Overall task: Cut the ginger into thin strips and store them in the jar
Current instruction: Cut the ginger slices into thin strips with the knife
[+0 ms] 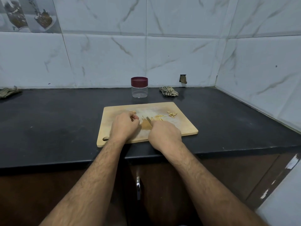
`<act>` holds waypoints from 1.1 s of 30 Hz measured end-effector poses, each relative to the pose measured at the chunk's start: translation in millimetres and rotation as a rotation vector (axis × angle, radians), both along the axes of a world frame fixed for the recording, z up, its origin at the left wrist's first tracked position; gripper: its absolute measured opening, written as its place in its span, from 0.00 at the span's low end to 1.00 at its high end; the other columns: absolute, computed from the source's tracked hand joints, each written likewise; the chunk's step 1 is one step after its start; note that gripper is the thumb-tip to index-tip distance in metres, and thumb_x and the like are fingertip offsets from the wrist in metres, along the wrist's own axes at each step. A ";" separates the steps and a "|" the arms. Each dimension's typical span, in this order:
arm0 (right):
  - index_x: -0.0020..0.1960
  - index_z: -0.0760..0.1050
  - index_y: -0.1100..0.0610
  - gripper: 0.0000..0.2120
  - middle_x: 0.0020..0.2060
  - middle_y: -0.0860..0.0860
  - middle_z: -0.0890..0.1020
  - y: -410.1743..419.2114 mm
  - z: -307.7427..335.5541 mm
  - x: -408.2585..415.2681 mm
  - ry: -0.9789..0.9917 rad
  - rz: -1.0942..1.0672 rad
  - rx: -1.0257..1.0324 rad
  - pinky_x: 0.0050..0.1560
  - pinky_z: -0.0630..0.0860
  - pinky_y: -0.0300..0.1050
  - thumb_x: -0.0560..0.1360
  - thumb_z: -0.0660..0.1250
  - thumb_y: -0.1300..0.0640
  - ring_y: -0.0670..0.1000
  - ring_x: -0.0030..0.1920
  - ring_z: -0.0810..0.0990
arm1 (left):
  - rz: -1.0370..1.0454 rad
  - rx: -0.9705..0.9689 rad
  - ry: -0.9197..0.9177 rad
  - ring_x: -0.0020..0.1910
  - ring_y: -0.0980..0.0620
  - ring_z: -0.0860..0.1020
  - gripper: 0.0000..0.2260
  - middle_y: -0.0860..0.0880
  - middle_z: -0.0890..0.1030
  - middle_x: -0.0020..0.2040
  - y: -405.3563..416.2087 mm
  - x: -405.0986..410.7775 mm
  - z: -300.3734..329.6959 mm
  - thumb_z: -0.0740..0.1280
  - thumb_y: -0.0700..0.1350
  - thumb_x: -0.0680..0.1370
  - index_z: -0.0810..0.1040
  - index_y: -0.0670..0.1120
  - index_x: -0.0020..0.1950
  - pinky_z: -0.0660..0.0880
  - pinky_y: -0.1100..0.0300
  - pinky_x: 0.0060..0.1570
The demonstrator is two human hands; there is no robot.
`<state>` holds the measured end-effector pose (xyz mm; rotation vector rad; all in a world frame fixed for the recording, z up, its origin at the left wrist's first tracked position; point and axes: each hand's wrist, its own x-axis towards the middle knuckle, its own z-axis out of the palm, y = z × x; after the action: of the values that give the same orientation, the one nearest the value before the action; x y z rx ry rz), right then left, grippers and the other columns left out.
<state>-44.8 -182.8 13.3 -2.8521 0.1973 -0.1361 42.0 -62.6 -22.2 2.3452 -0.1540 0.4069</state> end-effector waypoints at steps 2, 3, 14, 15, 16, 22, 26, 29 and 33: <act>0.70 0.72 0.49 0.23 0.58 0.52 0.80 -6.6 -3.1 -3.2 -0.012 -0.019 0.019 0.44 0.69 0.45 0.77 0.57 0.62 0.55 0.57 0.78 | -0.001 0.002 -0.003 0.47 0.50 0.77 0.06 0.52 0.80 0.43 -0.6 -0.3 0.5 0.65 0.42 0.75 0.79 0.52 0.42 0.75 0.56 0.51; 0.73 0.69 0.48 0.25 0.59 0.52 0.80 -9.3 -4.4 -4.8 -0.017 -0.023 0.027 0.45 0.70 0.45 0.77 0.57 0.62 0.55 0.58 0.77 | -0.002 0.004 -0.006 0.47 0.51 0.77 0.06 0.53 0.80 0.43 -0.6 -0.5 0.6 0.64 0.41 0.75 0.79 0.51 0.42 0.74 0.57 0.51; 0.76 0.65 0.46 0.27 0.62 0.52 0.78 -18.0 -5.0 -15.5 -0.064 -0.003 0.119 0.49 0.69 0.47 0.78 0.56 0.59 0.56 0.62 0.75 | 0.007 0.025 0.000 0.46 0.52 0.77 0.07 0.54 0.80 0.42 -0.7 -1.9 1.5 0.64 0.42 0.75 0.79 0.52 0.41 0.72 0.58 0.48; 0.75 0.66 0.47 0.26 0.62 0.52 0.78 -18.3 -6.1 -16.1 -0.055 -0.003 0.123 0.49 0.69 0.47 0.78 0.56 0.59 0.57 0.62 0.75 | 0.007 0.027 0.004 0.46 0.53 0.77 0.07 0.54 0.80 0.42 -0.8 -2.2 1.7 0.64 0.42 0.75 0.79 0.52 0.41 0.72 0.58 0.48; 0.75 0.66 0.47 0.26 0.63 0.52 0.78 -19.4 -7.0 -16.5 -0.044 -0.007 0.127 0.49 0.69 0.47 0.78 0.56 0.59 0.57 0.62 0.75 | 0.007 0.029 0.006 0.46 0.53 0.77 0.07 0.54 0.80 0.42 -1.2 -2.6 1.9 0.64 0.42 0.76 0.79 0.52 0.41 0.72 0.59 0.48; 0.76 0.65 0.46 0.27 0.61 0.52 0.79 -27.8 -6.3 -17.3 -0.035 -0.036 0.151 0.47 0.68 0.46 0.78 0.54 0.61 0.56 0.60 0.75 | 0.004 0.034 0.001 0.47 0.52 0.77 0.07 0.54 0.80 0.44 -0.9 -3.5 2.2 0.64 0.42 0.75 0.79 0.52 0.41 0.74 0.58 0.50; 0.77 0.62 0.44 0.28 0.62 0.51 0.79 -28.2 -4.7 -19.6 -0.080 -0.028 0.142 0.48 0.69 0.47 0.79 0.54 0.60 0.56 0.60 0.75 | 0.004 0.035 -0.002 0.45 0.52 0.77 0.08 0.53 0.81 0.43 -1.3 -3.5 2.0 0.64 0.41 0.75 0.79 0.52 0.41 0.73 0.58 0.48; 0.75 0.66 0.46 0.25 0.63 0.51 0.79 -24.4 -4.5 -20.7 -0.069 0.005 0.127 0.52 0.71 0.48 0.79 0.55 0.59 0.55 0.61 0.76 | 0.002 0.041 0.004 0.45 0.53 0.77 0.07 0.53 0.81 0.43 -1.9 -3.4 2.5 0.64 0.42 0.76 0.80 0.51 0.42 0.73 0.58 0.47; 0.76 0.65 0.45 0.25 0.62 0.50 0.79 -25.2 -8.3 -22.4 -0.057 0.002 0.120 0.51 0.71 0.47 0.80 0.55 0.58 0.55 0.60 0.76 | 0.009 0.035 0.005 0.45 0.53 0.76 0.07 0.54 0.80 0.42 -1.5 -3.7 1.7 0.64 0.42 0.76 0.80 0.51 0.42 0.71 0.59 0.46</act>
<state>-67.2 -208.0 5.0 -2.7256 0.1849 -0.1981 38.4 -64.2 -20.4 2.3820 -0.1488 0.4060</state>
